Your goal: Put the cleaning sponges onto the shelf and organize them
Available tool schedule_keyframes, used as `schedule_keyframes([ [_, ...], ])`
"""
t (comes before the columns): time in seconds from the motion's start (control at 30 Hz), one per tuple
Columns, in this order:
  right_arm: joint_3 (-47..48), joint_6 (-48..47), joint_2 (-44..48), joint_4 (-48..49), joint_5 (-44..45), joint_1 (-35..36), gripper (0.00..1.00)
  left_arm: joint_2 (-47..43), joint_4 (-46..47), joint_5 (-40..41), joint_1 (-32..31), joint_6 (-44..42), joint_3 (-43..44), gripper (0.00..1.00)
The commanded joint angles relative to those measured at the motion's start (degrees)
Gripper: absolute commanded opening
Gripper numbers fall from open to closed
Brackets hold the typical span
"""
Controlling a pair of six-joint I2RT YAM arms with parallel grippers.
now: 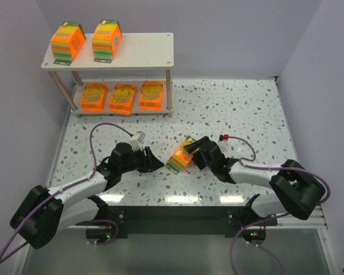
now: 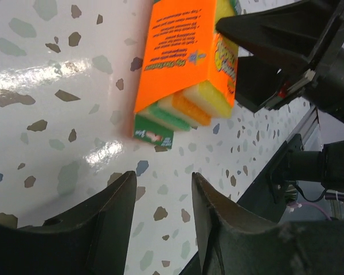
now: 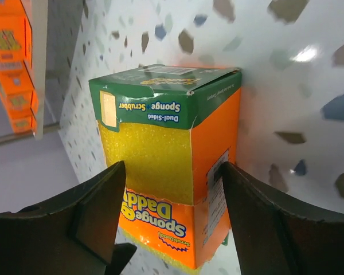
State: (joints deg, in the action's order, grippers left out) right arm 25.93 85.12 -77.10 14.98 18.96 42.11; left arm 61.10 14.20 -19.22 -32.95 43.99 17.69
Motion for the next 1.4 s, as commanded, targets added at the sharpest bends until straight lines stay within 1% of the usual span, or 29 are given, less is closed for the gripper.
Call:
schedule_keyframes([
  [0.0,3.2,6.4,-3.3,-2.9,0.5,4.6,0.71,0.0,5.8,3.9,-1.9,1.8,3.1,0.49],
  [0.13,4.1,7.1,-3.0,-1.6,-1.0,8.2,0.73,-3.1,4.0,8.0,-2.9,3.9,3.5,0.52],
  [0.27,3.5,6.9,0.9,0.0,-2.6,10.2,0.75,-4.2,0.1,9.3,-3.0,5.5,4.1,0.53],
  [0.37,2.1,5.5,2.9,4.3,-3.9,10.2,0.8,-6.4,-4.0,11.4,-3.5,8.2,4.1,0.53],
  [0.43,2.4,3.7,3.7,4.4,-5.1,10.2,0.84,-9.5,-5.9,14.1,-4.0,10.1,3.9,0.54],
  [0.53,2.5,0.9,5.8,5.0,-6.3,10.3,0.88,-12.2,-8.2,14.2,-4.5,12.7,4.3,0.55],
  [0.67,6.7,-4.2,9.7,-8.3,-6.2,10.2,0.93,-9.7,-8.4,14.0,-6.8,16.3,5.5,0.55],
  [0.7,7.0,-6.8,10.3,-9.2,-6.5,10.2,0.93,-7.9,-7.3,13.9,-7.0,18.1,5.2,0.55],
  [0.77,7.9,-8.5,12.3,-11.4,-7.3,10.2,0.93,-6.1,-3.1,12.9,-8.2,20.6,4.2,0.55],
  [0.8,8.6,-10.7,13.2,-16.1,-7.2,10.1,0.94,-5.1,-2.0,12.8,-8.9,21.8,4.1,0.55],
  [0.87,10.4,-13.0,15.7,-21.2,-5.8,10.1,0.94,-2.7,-1.1,14.6,-11.4,24.7,4.9,0.55],
  [0.9,10.6,-14.6,16.8,-25.6,-5.3,10.2,0.94,-2.0,-1.4,15.9,-12.3,25.5,5.2,0.55],
  [0.93,10.5,-15.2,18.0,-27.2,-4.7,10.2,0.94,-1.3,-2.0,18.4,-13.6,27.1,5.7,0.55],
  [0.97,10.1,-15.8,21.1,-30.1,-3.7,10.2,0.94,-1.0,-2.2,19.0,-14.0,27.9,6.1,0.55],
  [1.07,9.1,-16.9,26.6,-35.7,-0.7,10.2,0.95,0.2,-3.8,23.0,-14.7,30.1,7.3,0.55],
  [1.23,7.6,-17.1,33.2,-41.9,2.5,10.1,0.96,3.0,-4.6,28.5,-14.7,33.5,8.2,0.55],
  [1.3,7.2,-17.1,35.6,-43.8,2.9,10.1,0.96,5.5,-3.6,29.1,-14.6,33.7,9.0,0.56],
  [1.37,7.2,-17.0,36.7,-45.7,3.4,10.1,0.96,7.6,-4.3,27.8,-14.6,33.9,11.3,0.56],
])
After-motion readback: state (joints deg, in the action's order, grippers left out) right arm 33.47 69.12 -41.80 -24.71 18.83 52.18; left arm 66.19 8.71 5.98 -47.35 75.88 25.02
